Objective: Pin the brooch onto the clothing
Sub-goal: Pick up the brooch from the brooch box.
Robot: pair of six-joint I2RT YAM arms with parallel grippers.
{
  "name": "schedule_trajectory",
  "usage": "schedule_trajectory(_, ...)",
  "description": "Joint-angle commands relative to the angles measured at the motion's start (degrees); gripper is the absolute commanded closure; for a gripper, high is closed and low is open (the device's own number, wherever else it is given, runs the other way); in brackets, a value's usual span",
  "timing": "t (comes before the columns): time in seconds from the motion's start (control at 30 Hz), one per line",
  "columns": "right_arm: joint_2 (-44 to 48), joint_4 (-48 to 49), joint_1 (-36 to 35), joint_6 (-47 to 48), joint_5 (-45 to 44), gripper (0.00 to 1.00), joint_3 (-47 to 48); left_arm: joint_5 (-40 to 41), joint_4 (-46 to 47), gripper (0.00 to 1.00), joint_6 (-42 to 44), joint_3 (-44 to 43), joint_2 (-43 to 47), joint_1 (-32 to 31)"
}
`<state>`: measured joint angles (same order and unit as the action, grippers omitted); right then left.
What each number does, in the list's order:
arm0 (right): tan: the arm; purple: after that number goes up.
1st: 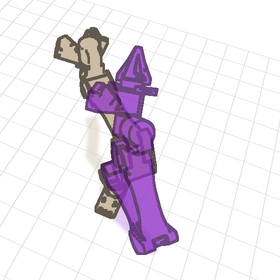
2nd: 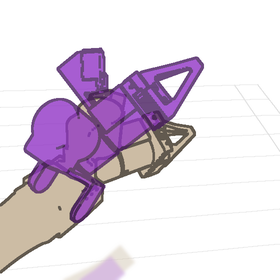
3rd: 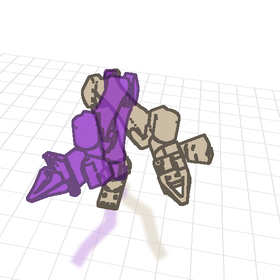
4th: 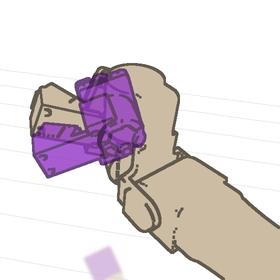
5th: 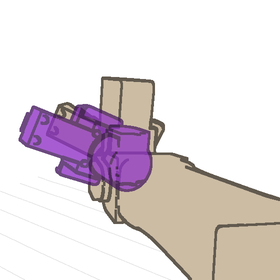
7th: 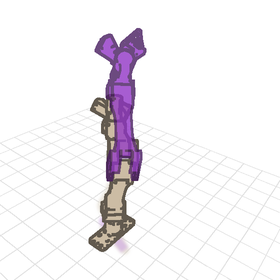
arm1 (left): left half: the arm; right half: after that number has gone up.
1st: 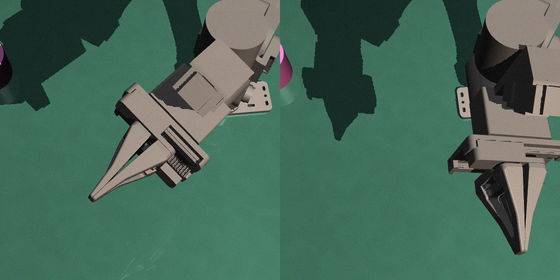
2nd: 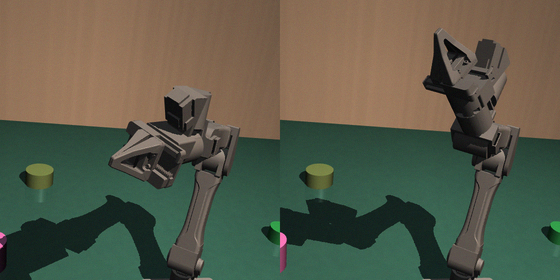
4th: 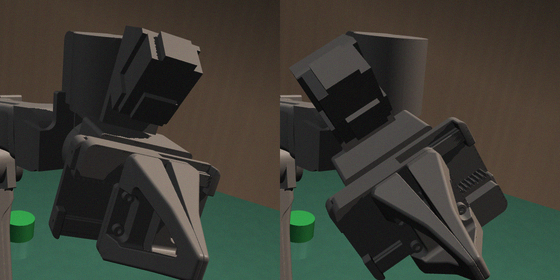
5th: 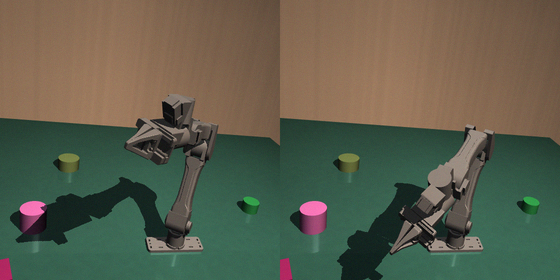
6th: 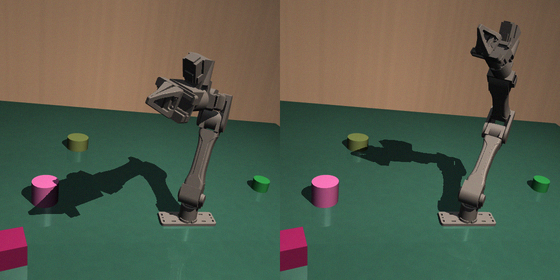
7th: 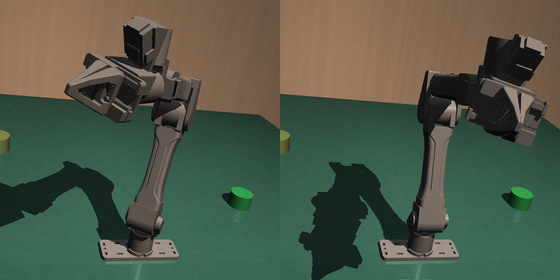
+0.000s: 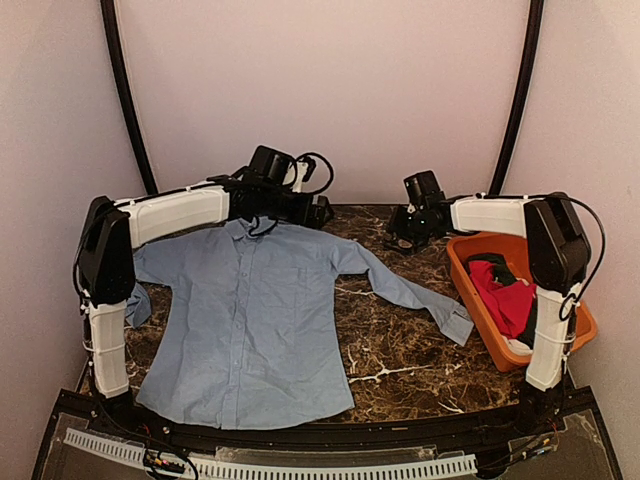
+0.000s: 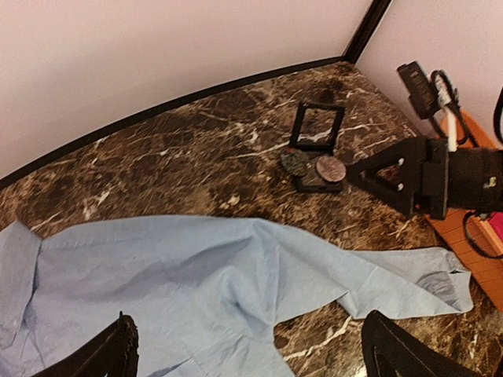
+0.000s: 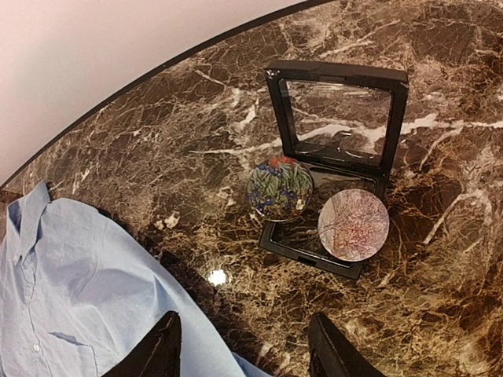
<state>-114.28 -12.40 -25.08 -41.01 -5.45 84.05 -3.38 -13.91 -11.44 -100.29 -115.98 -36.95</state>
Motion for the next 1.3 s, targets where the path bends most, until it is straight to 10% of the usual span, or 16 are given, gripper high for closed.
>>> schedule_trajectory(0.0,-2.25,0.9,0.36,-2.75,-1.53,0.48,2.07,-15.22,5.21,0.01,-4.77,-6.53,-7.44,3.48)
schedule_trajectory(0.47,2.0,-4.95,0.34,8.8,-6.9,0.5,4.61,-33.81,26.03,0.01,-34.31,-41.87,-41.98,6.4)
schedule_trajectory(1.27,-4.24,-5.42,3.58,4.98,-3.41,0.51,8.59,-32.43,33.63,0.01,-28.7,-26.68,-36.24,3.07)
